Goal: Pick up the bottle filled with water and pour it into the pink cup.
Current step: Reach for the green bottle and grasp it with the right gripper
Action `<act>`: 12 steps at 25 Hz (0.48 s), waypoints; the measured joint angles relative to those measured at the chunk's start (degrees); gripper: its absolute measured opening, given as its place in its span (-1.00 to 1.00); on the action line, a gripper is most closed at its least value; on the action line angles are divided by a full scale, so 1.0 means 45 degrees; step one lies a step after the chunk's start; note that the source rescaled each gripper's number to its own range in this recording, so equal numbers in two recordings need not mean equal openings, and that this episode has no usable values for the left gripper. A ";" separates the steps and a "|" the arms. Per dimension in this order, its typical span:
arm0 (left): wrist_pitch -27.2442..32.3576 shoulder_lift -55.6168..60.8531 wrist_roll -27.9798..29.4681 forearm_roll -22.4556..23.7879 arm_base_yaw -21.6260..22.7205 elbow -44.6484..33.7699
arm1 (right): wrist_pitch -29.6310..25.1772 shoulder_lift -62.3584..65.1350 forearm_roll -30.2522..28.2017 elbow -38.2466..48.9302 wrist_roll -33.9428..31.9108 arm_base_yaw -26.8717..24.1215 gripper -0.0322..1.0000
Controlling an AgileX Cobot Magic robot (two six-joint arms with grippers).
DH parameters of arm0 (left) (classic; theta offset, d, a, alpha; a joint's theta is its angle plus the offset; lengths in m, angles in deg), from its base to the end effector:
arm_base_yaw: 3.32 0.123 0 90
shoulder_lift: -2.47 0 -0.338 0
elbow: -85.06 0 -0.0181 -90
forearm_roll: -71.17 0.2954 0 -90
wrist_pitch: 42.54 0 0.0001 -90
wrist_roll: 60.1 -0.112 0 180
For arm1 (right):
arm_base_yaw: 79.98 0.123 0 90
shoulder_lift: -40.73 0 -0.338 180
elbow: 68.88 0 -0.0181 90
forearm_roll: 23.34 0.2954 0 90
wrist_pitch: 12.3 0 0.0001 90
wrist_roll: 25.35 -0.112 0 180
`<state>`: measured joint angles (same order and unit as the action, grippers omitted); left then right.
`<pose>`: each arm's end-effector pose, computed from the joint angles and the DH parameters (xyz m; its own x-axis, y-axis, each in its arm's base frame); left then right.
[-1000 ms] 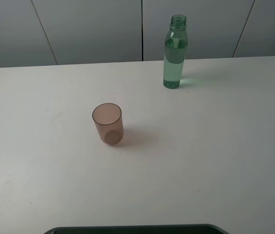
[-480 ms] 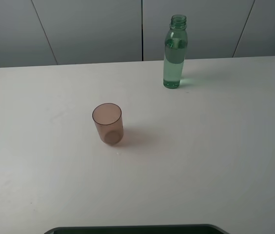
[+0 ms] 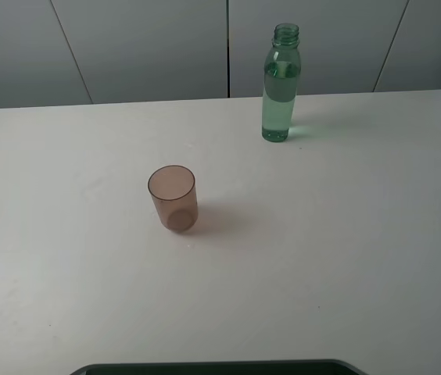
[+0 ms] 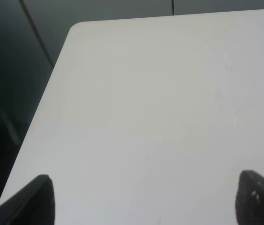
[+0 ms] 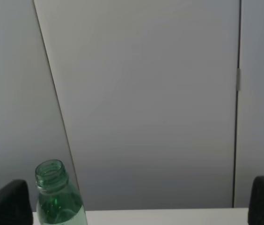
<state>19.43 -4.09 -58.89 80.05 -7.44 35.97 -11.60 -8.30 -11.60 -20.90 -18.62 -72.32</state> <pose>-0.0025 0.0155 0.2922 -0.4599 0.0849 -0.8839 -0.0256 0.9937 0.1088 0.1835 0.0244 0.3477 -0.1202 0.0719 -0.9901 -0.1208 0.9889 0.0865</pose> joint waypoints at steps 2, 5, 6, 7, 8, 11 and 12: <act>0.0000 0.0000 0.0000 0.0000 0.0000 0.0000 | 0.0977 -0.0990 -0.0491 0.0000 -0.0301 0.0481 1.00; 0.0000 0.0000 0.0000 0.0000 0.0000 0.0000 | 0.1931 -0.2231 -0.0811 0.0000 -0.0448 0.1054 1.00; 0.0000 0.0000 0.0000 0.0000 0.0000 0.0000 | 0.2191 -0.2621 -0.0811 0.0000 -0.0481 0.1188 1.00; 0.0000 0.0000 0.0000 0.0000 0.0000 0.0000 | 0.2418 -0.2928 -0.0836 0.0000 -0.0510 0.1296 1.00; 0.0000 0.0000 0.0000 0.0000 0.0000 0.0000 | 0.2779 -0.3283 -0.0895 0.0000 -0.0542 0.1383 1.00; 0.0000 0.0000 0.0000 0.0000 0.0000 0.0000 | 0.4378 -0.4234 -0.1372 0.0408 -0.1279 0.1452 1.00; 0.0000 0.0000 0.0000 0.0000 0.0000 0.0000 | 0.5104 -0.4561 -0.1513 0.0667 -0.1496 0.1452 1.00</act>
<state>19.43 -4.09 -58.89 80.05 -7.44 35.97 11.37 -28.83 -18.41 -17.90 -25.35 -65.78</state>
